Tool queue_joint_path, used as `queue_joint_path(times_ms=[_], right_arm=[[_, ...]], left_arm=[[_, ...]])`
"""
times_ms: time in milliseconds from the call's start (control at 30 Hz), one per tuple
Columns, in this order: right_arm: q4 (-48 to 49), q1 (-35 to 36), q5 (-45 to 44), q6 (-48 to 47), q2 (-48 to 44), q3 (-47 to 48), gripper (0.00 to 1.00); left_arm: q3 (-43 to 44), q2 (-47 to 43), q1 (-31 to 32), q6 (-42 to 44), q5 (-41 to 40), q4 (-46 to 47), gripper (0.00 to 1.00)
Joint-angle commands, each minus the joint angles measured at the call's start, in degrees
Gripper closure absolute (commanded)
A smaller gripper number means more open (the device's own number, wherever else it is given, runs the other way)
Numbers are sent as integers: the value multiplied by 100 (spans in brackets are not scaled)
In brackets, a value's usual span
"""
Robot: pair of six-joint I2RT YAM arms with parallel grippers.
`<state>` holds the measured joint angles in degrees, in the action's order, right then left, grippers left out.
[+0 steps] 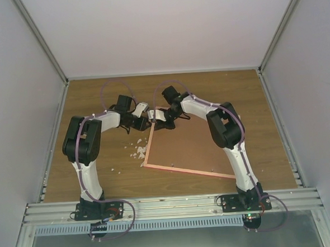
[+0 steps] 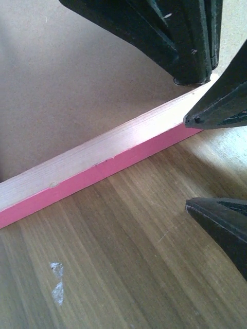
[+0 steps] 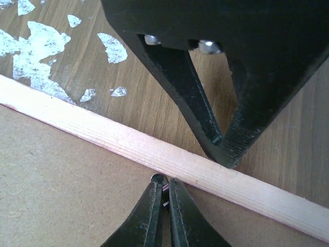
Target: Put the photo into the frame
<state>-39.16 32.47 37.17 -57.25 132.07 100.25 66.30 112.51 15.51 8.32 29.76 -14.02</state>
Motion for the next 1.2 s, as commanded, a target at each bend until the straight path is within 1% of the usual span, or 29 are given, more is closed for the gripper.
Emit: queue_joint_path(times_ms=[0, 67, 200, 433, 700, 833, 1000, 1067, 1167], right_arm=[[-1221, 91, -434, -693, 660, 157, 94], [-1228, 92, -527, -775, 684, 228, 95], [-949, 84, -629, -480, 663, 203, 96], [610, 93, -795, 700, 161, -675, 95], [1601, 91, -863, 1514, -292, -1428, 99], [2109, 130, -815, 1867, -506, -1799, 99], [2591, 159, -685, 2292, -704, -1899, 99], [2578, 157, -477, 2308, -734, -1745, 98], [2192, 107, -144, 2252, -754, -1325, 87]], left_arm=[[30, 399, 220, 21, 129, -370, 61], [76, 413, 217, 21, 133, -388, 61], [103, 409, 222, 12, 184, -395, 61], [-84, 367, 245, -100, 314, -310, 61], [-216, 361, 336, -117, 416, -312, 62], [-286, 314, 379, -130, 420, -291, 63], [-362, 236, 346, -244, 427, -212, 63], [-385, 164, 266, -338, 482, -124, 63], [-374, -22, 115, -343, 468, -8, 60]])
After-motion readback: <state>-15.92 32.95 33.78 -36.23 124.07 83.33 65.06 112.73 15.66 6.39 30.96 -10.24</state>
